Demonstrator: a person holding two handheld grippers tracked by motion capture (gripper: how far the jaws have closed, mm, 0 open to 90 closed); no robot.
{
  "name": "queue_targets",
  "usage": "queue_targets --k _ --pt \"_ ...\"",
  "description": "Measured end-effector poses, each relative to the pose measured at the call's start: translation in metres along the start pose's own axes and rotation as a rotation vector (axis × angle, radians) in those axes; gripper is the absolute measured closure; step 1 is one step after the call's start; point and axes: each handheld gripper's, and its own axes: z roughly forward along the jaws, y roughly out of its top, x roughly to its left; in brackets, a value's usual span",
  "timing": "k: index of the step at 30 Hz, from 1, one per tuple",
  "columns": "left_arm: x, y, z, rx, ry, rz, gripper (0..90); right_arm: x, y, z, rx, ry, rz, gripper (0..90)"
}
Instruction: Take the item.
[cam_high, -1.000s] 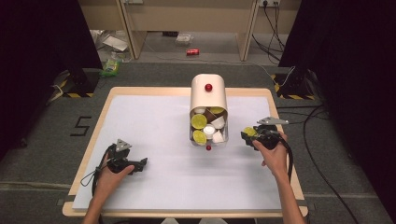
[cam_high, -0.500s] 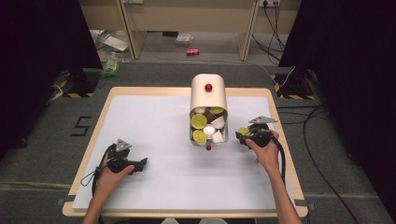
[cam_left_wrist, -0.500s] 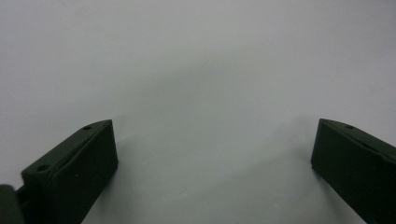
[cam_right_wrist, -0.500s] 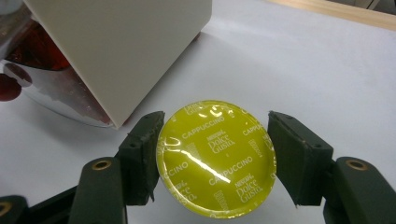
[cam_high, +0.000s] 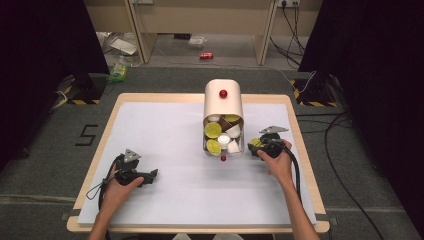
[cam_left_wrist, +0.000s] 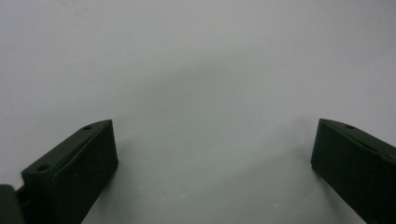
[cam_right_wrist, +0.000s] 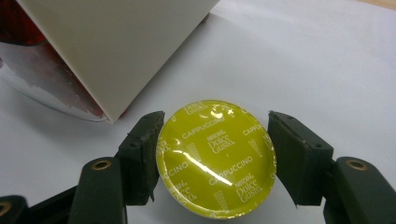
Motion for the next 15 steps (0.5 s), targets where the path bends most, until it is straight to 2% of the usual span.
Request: queue_targets --k 6,15 --pt "-0.0001 0.0000 0.0000 -0.001 0.000 0.000 0.0 0.0010 -0.0009 0.0036 0.008 0.002 -0.014 38.8" --pt "0.0000 0.0000 0.0000 -0.001 0.000 0.000 0.0 0.0009 -0.0026 0.0058 0.017 0.013 -0.007 38.3"
